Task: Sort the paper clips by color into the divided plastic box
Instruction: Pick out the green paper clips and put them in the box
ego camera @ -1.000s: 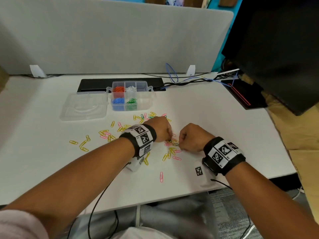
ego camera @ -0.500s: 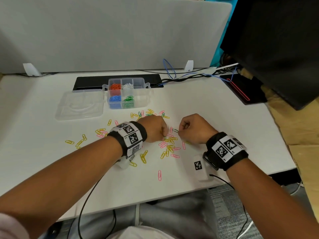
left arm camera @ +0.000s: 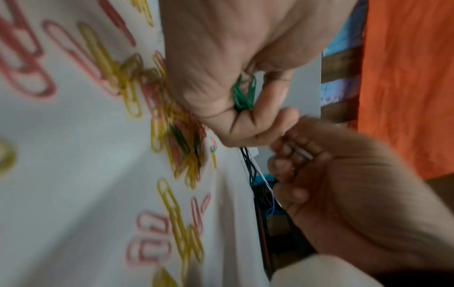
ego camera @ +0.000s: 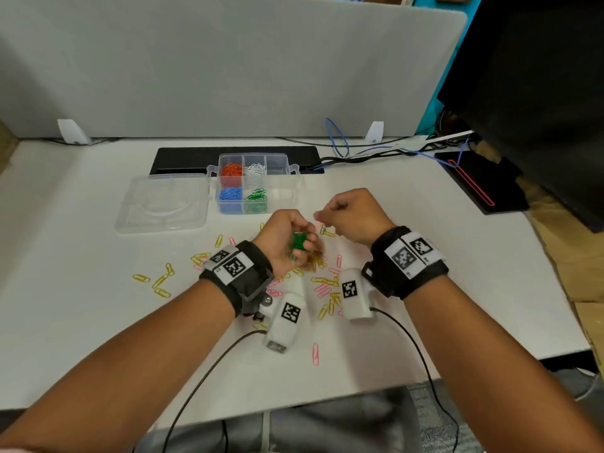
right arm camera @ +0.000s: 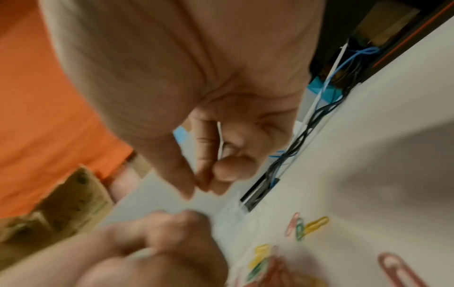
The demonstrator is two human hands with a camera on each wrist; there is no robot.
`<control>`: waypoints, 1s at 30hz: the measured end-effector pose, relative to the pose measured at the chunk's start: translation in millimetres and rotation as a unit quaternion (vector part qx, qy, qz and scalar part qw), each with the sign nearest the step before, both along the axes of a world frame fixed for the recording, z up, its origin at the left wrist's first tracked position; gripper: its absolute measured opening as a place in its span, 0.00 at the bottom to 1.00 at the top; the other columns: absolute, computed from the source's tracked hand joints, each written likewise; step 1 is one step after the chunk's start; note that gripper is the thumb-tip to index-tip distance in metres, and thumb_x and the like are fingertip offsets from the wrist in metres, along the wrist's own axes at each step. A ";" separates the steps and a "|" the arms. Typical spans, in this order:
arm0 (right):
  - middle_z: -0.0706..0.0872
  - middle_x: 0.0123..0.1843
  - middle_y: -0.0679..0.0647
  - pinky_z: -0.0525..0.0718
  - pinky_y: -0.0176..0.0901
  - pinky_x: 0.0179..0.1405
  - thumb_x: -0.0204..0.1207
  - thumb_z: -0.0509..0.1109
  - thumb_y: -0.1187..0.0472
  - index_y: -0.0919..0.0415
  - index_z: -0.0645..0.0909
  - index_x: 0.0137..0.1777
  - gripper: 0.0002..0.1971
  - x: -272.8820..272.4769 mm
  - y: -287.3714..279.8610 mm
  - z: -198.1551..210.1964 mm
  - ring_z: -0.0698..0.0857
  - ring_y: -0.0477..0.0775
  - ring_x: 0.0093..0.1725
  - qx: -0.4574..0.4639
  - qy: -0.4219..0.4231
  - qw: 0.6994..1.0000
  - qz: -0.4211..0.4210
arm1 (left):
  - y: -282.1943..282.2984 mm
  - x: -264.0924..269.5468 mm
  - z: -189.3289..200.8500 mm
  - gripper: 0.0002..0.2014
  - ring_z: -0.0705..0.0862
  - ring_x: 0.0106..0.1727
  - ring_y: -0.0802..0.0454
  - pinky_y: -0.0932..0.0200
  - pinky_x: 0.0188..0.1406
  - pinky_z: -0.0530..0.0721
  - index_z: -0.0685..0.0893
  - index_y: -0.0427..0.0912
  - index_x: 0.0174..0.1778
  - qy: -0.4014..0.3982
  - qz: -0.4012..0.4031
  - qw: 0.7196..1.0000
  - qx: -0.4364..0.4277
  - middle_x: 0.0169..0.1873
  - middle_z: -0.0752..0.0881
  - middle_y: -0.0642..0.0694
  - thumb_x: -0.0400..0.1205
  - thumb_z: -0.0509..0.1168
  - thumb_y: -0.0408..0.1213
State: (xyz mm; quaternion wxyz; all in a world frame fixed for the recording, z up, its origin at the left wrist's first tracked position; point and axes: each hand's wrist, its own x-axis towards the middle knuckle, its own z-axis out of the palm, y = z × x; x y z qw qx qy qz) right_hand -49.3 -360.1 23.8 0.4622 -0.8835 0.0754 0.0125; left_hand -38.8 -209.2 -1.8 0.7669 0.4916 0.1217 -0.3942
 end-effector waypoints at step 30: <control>0.90 0.39 0.56 0.88 0.43 0.40 0.70 0.74 0.66 0.63 0.89 0.37 0.03 15.1 13.7 -30.5 0.88 0.54 0.42 -0.224 0.116 0.961 0.114 | 4.7 72.7 -3.5 0.12 0.82 0.39 0.49 0.61 0.33 0.77 0.82 0.40 0.44 -0.370 -0.292 0.681 0.561 0.40 0.84 0.44 0.78 0.69 0.46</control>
